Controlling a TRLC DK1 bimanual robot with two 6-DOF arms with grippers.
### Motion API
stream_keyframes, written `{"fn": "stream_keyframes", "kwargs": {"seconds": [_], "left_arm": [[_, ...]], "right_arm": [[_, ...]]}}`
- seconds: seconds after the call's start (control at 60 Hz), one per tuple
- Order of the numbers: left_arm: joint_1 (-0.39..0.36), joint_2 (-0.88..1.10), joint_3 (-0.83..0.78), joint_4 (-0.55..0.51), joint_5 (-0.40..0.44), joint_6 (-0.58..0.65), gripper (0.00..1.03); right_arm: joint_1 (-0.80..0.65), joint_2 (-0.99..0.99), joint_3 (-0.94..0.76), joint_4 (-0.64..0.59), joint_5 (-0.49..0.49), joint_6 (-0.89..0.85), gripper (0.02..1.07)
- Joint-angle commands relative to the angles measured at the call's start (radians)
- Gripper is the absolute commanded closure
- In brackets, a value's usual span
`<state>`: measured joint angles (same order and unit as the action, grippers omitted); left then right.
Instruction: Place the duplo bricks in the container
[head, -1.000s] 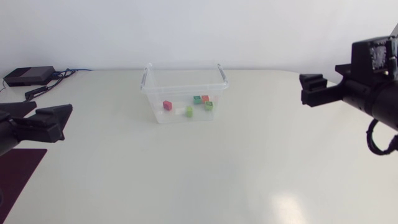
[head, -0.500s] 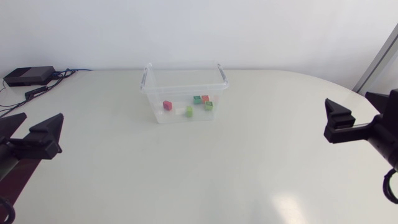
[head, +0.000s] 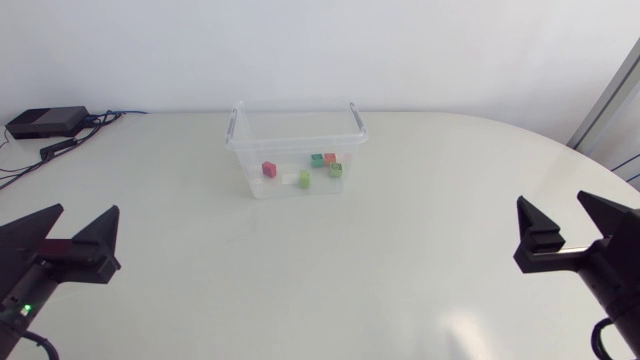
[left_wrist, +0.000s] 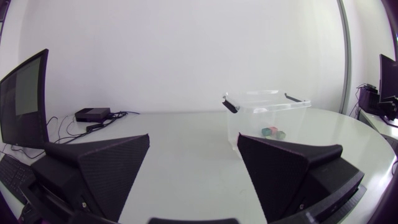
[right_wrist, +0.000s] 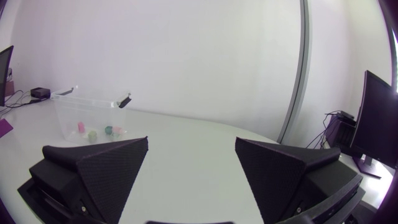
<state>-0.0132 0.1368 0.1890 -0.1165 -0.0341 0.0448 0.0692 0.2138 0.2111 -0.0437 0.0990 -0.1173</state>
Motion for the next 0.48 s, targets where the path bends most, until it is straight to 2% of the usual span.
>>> {"fn": "stream_keyframes", "kwargs": {"seconds": [0.0,0.317,0.467], "left_arm": [[0.011,-0.031,-0.052,0.032,0.01,-0.025,0.04],[0.013,-0.136,-0.188,0.116,0.034,-0.045,0.04],[0.013,-0.137,-0.189,0.117,0.034,-0.045,0.04]], "right_arm": [[-0.017,-0.045,-0.058,0.021,-0.019,0.043,0.06],[-0.069,-0.212,-0.209,0.043,-0.098,0.117,0.06],[-0.069,-0.214,-0.211,0.044,-0.099,0.117,0.06]]}}
